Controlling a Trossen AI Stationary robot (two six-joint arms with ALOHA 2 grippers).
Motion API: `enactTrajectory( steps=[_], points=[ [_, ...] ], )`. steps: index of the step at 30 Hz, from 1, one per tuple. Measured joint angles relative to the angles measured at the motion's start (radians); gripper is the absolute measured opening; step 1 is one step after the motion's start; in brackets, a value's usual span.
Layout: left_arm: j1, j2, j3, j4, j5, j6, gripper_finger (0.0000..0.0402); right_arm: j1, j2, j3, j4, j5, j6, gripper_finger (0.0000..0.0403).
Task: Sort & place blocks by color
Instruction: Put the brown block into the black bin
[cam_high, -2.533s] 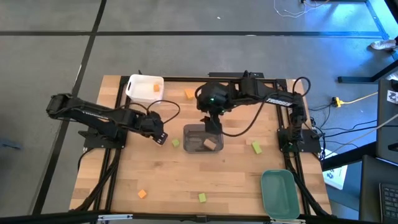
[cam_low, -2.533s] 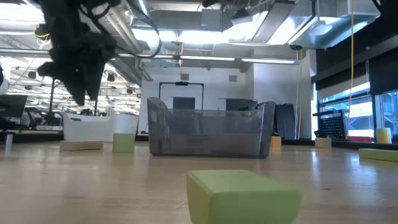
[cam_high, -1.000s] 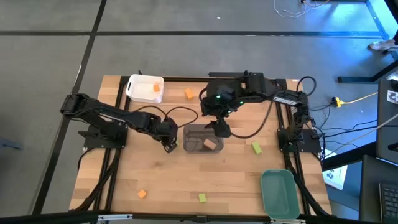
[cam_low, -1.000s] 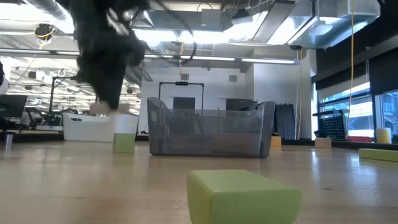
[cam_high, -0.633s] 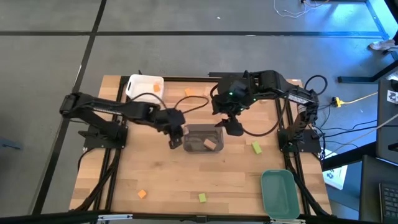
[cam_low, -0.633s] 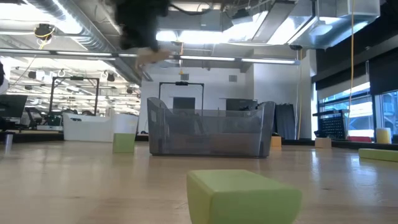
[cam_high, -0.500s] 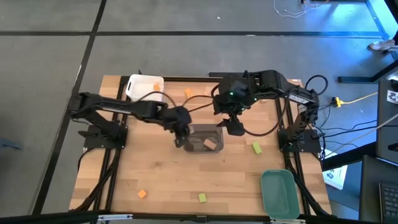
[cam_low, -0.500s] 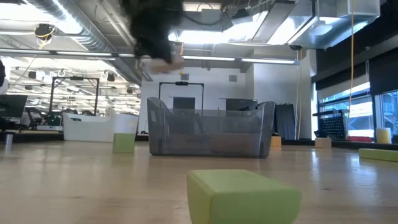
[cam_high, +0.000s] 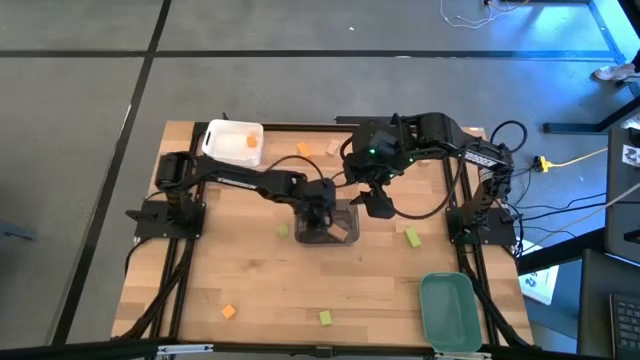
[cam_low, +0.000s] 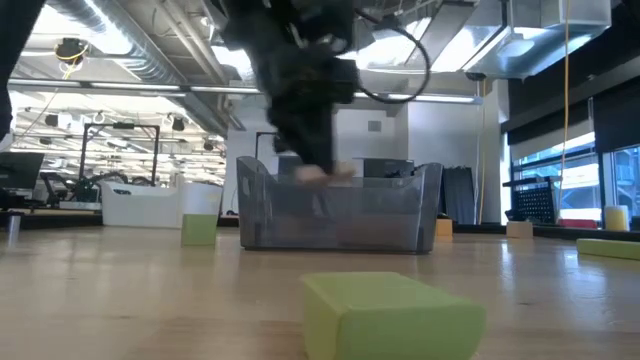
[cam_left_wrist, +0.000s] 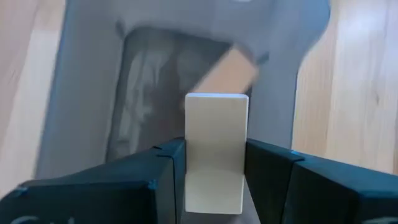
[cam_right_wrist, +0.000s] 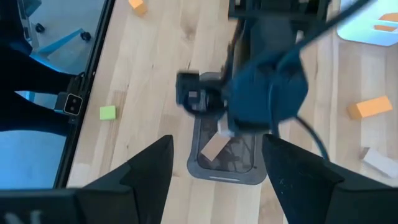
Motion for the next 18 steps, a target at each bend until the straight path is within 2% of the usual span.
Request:
enactTrajectory(
  steps=[8, 13, 18],
  points=[
    [0.002, 0.025, 0.001, 0.014, -0.031, -0.024, 0.0104, 0.000, 0.000, 0.000, -0.005, 0.000, 0.003, 0.0244],
    [0.002, 0.027, -0.002, -0.001, -0.051, -0.028, 0.0150, 0.000, 0.000, 0.000, -0.005, 0.000, 0.001, 0.0244],
    [0.002, 0.025, -0.002, -0.002, -0.052, -0.027, 0.0159, 0.000, 0.000, 0.000, -0.004, 0.000, 0.001, 0.0244]
  ],
)
